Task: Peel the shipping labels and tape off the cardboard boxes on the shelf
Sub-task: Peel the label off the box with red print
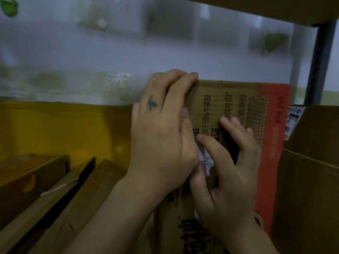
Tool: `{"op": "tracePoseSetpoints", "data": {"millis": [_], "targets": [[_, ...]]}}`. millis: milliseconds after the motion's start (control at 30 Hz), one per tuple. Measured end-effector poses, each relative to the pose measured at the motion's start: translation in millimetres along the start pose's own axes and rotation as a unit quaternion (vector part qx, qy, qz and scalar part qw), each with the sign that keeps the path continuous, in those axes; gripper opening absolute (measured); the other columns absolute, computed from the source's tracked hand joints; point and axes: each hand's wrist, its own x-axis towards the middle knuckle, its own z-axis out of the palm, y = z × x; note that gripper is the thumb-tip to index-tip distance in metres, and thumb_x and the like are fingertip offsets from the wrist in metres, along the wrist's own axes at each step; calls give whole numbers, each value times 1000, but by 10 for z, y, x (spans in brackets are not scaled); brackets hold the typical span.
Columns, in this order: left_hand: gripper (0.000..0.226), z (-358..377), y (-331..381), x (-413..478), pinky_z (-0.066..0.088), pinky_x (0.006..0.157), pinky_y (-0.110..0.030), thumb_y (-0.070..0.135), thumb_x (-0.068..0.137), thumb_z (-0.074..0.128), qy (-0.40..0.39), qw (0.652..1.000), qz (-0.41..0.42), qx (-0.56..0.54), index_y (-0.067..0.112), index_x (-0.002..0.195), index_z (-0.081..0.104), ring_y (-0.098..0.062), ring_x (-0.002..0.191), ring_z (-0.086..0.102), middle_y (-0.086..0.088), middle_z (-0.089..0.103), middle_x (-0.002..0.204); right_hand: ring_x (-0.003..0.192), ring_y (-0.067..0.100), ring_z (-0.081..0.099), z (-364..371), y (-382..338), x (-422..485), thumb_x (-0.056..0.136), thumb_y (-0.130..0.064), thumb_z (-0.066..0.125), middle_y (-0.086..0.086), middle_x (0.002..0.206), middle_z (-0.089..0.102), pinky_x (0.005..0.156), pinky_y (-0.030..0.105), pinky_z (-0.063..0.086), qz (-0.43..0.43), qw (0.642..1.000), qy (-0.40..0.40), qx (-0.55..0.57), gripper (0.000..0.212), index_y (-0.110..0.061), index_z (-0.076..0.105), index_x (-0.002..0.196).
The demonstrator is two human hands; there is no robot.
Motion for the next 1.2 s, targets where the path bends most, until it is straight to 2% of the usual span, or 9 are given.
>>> {"op": "tracePoseSetpoints", "data": {"millis": [233,400,567,667,833,933,1033,1100,1200], "targets": [[48,21,28,-4,45,92,-49,10,85,43,6,1000,-14,0,3,131,55,-22,120,49,-9,50,130,135,30,37,24,-17,20,82,-23,55,12,135,42,114,53,25,6,1000,12,-14,30,-21,56,111],[48,16,37,2,45,91,-47,9,85,42,3,1000,-9,3,3,131,54,-19,119,48,-9,50,129,132,32,40,32,-27,25,80,-19,55,17,131,49,108,57,29,15,999,17,-24,13,-11,64,85],[46,8,11,-17,43,96,-41,11,89,42,-1,1000,-9,-2,5,133,53,-13,122,45,0,46,132,139,26,34,-2,-6,4,83,-23,53,10,138,41,117,50,21,10,1000,1,-1,38,-24,52,121],[46,5,7,-17,42,97,-39,12,90,42,0,1000,-12,-7,7,134,53,-10,123,44,6,42,130,137,28,36,7,-17,20,83,-23,55,14,136,46,118,48,20,3,1000,9,-10,33,-25,55,117],[46,-1,28,-8,42,97,-40,11,89,42,-5,1000,-21,-10,6,132,54,-13,121,46,0,46,130,136,27,38,7,4,4,84,-23,57,13,134,46,117,47,22,1,1000,16,-10,28,-24,56,112],[46,-4,34,-4,43,97,-40,11,87,43,-5,1000,-23,-9,6,131,54,-14,120,47,-3,48,130,132,28,40,24,-5,41,83,-22,57,11,132,45,112,53,28,0,1000,22,-21,26,-23,57,109],[46,-7,42,-3,44,94,-44,11,87,42,-6,1000,-27,-12,6,131,54,-16,120,47,-4,48,130,127,28,43,38,-53,83,78,-16,54,8,128,46,100,59,35,19,999,35,-23,18,-15,66,91],[46,-10,49,0,45,93,-44,11,87,42,-6,999,-28,-16,7,132,54,-16,120,48,-2,48,130,132,25,40,31,-68,57,75,-13,50,7,131,46,102,60,33,36,999,32,-1,15,-10,64,80],[46,-21,47,14,44,95,-40,11,87,42,-5,999,-28,-22,8,131,55,-14,120,48,1,48,128,138,17,34,14,-89,8,79,-19,53,2,137,43,109,57,30,74,996,32,49,23,-14,55,101]]}}
